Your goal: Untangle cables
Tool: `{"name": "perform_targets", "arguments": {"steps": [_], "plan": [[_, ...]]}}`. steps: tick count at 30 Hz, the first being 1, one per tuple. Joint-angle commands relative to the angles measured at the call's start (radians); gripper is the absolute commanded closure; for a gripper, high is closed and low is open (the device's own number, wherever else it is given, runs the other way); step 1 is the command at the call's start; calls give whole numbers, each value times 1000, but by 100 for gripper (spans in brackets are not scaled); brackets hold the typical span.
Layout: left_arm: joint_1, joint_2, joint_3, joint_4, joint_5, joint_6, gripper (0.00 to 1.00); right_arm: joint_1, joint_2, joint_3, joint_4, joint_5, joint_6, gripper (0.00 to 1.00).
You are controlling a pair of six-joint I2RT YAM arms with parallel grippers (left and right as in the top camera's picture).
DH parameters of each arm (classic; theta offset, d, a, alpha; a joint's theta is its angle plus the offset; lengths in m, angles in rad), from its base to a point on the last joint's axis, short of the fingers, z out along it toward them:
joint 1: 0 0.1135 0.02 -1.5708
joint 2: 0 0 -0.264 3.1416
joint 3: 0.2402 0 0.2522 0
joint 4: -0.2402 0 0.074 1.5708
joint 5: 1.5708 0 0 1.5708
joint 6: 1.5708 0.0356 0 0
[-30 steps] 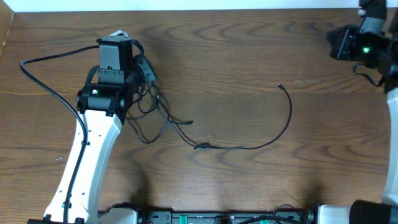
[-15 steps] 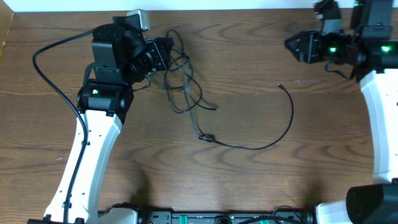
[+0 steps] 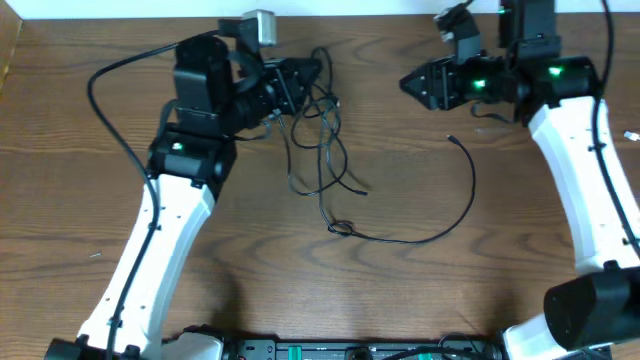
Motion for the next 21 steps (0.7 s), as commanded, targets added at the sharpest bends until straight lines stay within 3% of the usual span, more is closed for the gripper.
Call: {"name": "perform_targets", "arguments": {"steps": [1,5,11,21], "plan": [[-8,34,9,57,9,-122,92,47,38,6,10,-32,39,48],[-8,46,9,98,-39,-257,92,82,68,6,30,-32,40,42],[-8,46,9,182,-48,-382,92,127,142,6,85,-31,123,40],[-8,46,9,205,-52,-470,92,195,229,6,198,53,181,41]]}}
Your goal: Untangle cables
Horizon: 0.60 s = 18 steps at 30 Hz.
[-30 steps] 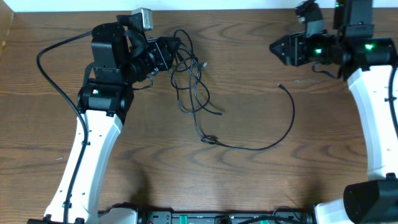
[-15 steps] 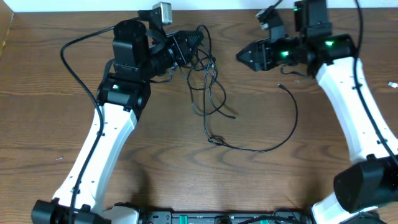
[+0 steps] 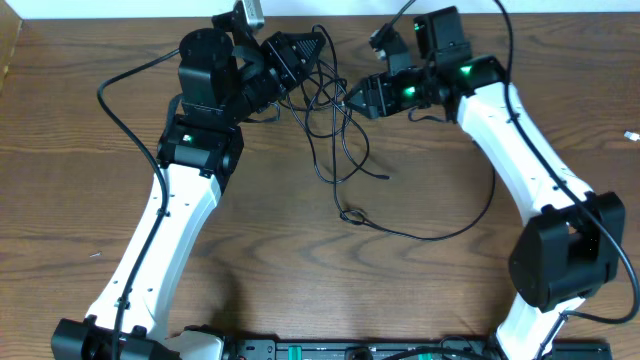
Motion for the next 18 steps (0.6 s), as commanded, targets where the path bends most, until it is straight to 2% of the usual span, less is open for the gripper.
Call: {"name": "perform_targets", "arguments": {"steps": [1,11,15,18], "plan": [[2,-4,9,12,-2,-61,92,23,19,6,39,54,66,42],[2,-5,9,22,21,-97,92,61,96,5,95,331,279,46],[13,-13,9,23,20,-89,92,50,123,5,43,516,344,53],[45,-19,9,18,20,-37,93,11,125,5,-13,634,360,57]]}}
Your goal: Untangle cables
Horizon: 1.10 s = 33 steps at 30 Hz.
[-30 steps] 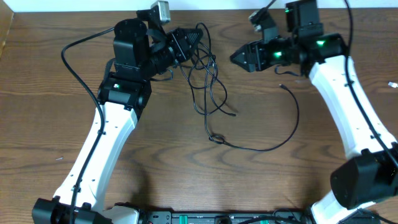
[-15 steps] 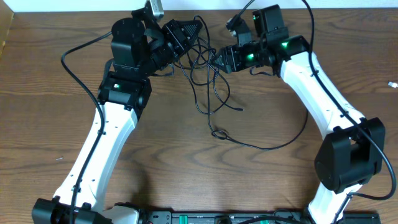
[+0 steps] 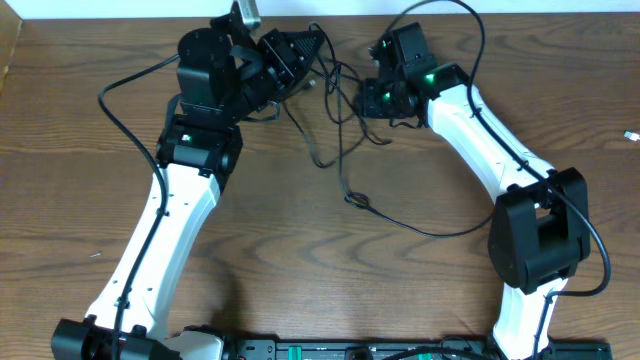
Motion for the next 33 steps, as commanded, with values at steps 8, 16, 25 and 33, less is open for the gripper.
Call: {"name": "perform_targets", "arguments": {"steps": [8,16,25,33], "plan": [[170,-20,9,-105,14,113,92,-225,9,5,-132,249,-20,63],[306,-20,9,-299,4,265,93,-370,9,5,-232,249,-58,65],[371,-20,9,-525,-96,464,93,-466,9,5,-291,291,-68,65],[362,-7,8,-671,-122,593,93,-551,9,5,-334,286,-68,71]]}}
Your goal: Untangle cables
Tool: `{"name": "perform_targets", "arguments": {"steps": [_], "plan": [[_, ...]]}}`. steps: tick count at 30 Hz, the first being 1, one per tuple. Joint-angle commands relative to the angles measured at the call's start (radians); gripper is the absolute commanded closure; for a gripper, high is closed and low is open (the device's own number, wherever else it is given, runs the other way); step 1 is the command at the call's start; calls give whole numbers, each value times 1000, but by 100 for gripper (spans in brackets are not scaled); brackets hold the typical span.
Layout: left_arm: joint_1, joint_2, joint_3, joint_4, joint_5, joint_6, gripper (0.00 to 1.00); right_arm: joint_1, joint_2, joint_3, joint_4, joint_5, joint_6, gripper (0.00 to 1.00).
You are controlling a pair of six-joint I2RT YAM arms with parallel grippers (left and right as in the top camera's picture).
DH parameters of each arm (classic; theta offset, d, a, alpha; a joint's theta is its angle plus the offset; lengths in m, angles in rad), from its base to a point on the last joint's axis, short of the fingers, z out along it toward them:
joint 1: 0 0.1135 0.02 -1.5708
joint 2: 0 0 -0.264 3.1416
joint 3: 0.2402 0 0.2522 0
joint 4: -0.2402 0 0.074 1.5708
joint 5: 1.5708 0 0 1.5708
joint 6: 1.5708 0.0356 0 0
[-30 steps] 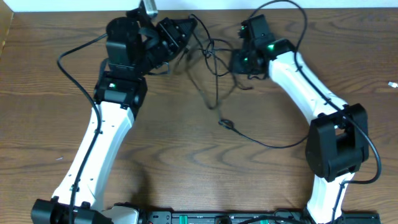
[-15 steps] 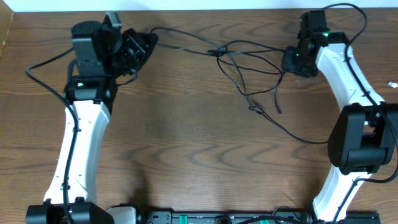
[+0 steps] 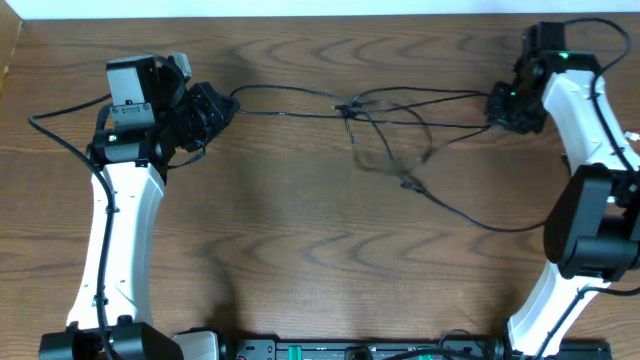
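Note:
Thin black cables (image 3: 290,113) run across the far half of the wooden table (image 3: 300,260), pulled out between the two grippers. My left gripper (image 3: 228,103) is at the far left, shut on the cables' left end. At the far right, my right gripper (image 3: 495,104) is shut on their right end. A small knot (image 3: 347,107) sits mid-span where several strands cross. Below it looser loops hang toward a second knot (image 3: 408,183). From there a slack strand (image 3: 490,226) curves off to the lower right.
The table's far edge (image 3: 300,16) runs just behind the cables. The left arm's own lead (image 3: 50,112) loops out at the left. A small white object (image 3: 630,135) lies at the right edge. Both white arms reach in from the near corners.
Both grippers have moved apart, the left one to the far left and the right one to the far right. The bunched cables between them are now stretched into a long span.
First the left gripper held the tangle at the far centre-left, with the right gripper away to the right. Then the right gripper was at the tangle beside the left one. Now the two are wide apart with the cables drawn out between them.

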Motion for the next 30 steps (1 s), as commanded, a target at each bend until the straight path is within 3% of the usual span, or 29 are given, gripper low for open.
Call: {"name": "perform_targets", "arguments": {"steps": [1,6,8,14,20,27,30], "plan": [[30,-5,9,-26,-125,130,92,-83,8,5,-13,138,-1,71],[25,14,9,-77,-163,144,92,-88,8,5,-16,41,-134,66],[-2,34,9,-95,-160,147,93,-75,7,5,-13,-40,-203,59],[-98,67,9,-89,-160,193,92,-39,6,5,11,-223,-336,54],[-197,69,9,-11,-161,200,91,-3,-6,18,20,-343,-435,35],[-337,124,9,92,-164,208,52,2,-6,21,42,-380,-394,26],[-394,171,9,127,-164,208,42,2,-6,21,41,-351,-380,23]]}}
